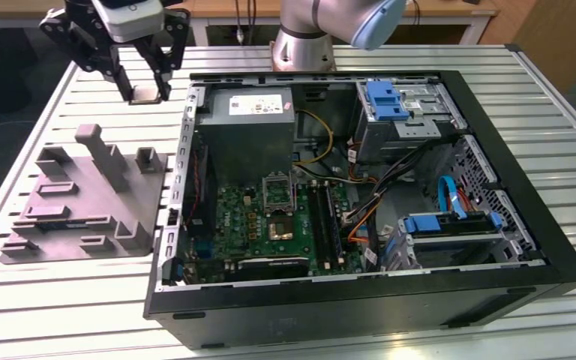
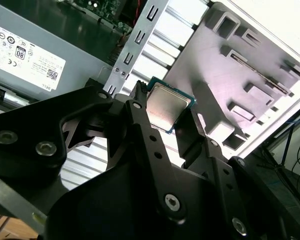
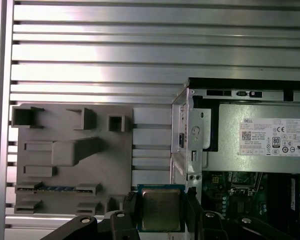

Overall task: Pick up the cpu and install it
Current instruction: 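Pick up the cpu and move it towards the insertion slot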

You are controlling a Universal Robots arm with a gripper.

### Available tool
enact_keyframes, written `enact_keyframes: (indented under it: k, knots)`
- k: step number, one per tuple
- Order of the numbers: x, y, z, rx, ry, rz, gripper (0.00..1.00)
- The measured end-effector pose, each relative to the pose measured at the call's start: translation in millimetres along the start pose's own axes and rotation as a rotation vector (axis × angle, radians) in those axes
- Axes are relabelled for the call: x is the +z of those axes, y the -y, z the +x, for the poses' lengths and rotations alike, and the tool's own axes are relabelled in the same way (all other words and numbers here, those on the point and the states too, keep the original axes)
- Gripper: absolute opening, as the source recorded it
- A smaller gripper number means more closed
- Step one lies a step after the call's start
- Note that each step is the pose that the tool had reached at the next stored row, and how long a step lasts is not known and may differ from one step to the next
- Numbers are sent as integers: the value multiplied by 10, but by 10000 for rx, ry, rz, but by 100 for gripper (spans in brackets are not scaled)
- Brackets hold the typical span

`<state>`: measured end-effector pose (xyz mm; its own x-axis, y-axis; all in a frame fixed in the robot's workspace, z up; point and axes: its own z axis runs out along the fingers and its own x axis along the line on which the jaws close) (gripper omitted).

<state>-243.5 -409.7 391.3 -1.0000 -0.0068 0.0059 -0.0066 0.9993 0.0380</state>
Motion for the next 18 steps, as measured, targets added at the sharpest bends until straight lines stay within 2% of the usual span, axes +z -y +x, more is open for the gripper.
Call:
enact_keyframes:
  k: [18]
  knots:
    - [-1,1,-138,0,1,-1,47]
